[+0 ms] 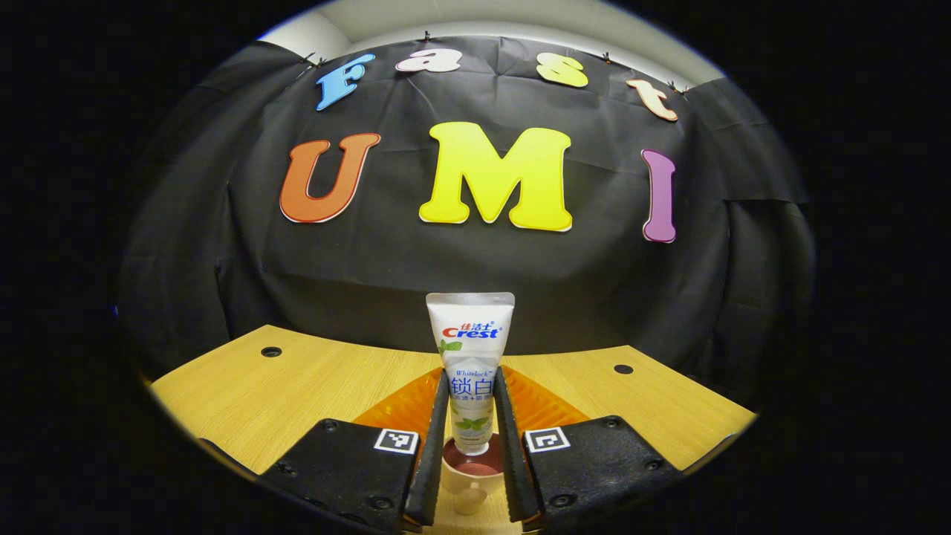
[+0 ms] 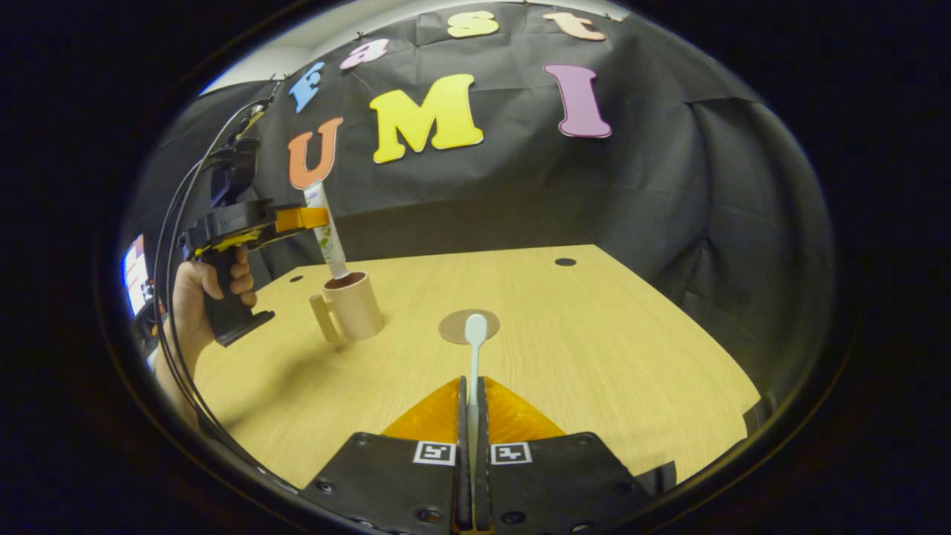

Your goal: Put the toothbrush and toothpaste on the desktop into the cup, then pick up the cup and place it on the coaster on the desktop.

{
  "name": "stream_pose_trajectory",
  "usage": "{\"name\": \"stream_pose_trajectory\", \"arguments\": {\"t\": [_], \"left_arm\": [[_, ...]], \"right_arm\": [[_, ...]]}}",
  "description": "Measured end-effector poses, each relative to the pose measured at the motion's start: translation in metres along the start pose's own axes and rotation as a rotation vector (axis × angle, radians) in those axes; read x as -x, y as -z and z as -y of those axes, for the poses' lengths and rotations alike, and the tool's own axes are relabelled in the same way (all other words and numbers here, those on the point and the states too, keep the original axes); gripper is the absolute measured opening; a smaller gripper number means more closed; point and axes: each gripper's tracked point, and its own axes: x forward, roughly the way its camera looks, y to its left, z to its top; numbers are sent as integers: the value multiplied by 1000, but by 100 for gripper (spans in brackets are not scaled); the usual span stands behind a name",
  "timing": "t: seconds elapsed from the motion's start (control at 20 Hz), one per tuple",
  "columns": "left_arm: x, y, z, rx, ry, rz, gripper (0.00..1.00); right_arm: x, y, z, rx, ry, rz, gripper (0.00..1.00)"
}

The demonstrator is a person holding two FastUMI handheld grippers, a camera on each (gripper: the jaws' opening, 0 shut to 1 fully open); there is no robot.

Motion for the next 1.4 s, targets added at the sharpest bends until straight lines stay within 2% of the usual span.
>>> {"name": "stream_pose_trajectory", "arguments": {"t": [0.05,0.1,0.15,0.25,0.4,0.45,0.5,0.6,0.65,0.7,0.9,1.05,1.2,1.3,1.4], "left_arm": [[-1,0,1,-1,1,2,39],[-2,-2,0,-9,-7,9,48],[-3,-5,-2,-23,-16,16,44],[-1,-5,-4,-48,-32,24,44],[7,-4,-3,-54,-31,18,59],[9,-4,-5,-49,-32,18,62],[13,-3,-6,-49,-28,17,74],[22,-4,-13,-34,-37,27,85],[27,-6,-18,-26,-40,33,95],[32,-7,-22,-18,-43,41,90],[54,-1,-46,-27,-82,38,95],[73,5,-65,-16,-109,37,96],[93,9,-84,-6,-137,38,96],[105,7,-97,-7,-151,53,96],[112,7,-108,-4,-164,65,96]], "right_arm": [[-2,1,-2,4,-5,-4,3],[-3,2,-4,7,-9,-7,3],[-2,3,-4,9,-13,-8,3],[-5,0,-7,6,-16,-9,3],[-4,3,-10,2,-34,-8,0],[0,4,-14,3,-48,-7,2],[0,2,-20,8,-70,-2,0],[-3,-8,-35,19,-120,14,2],[-4,-14,-42,31,-139,27,3],[-5,-23,-50,45,-159,44,3],[-7,-65,-94,89,-262,139,3],[-16,-112,-134,108,-329,259,3],[-36,-151,-170,150,-372,393,2],[-55,-166,-193,122,-409,433,2],[-76,-183,-205,105,-405,485,2]]}}
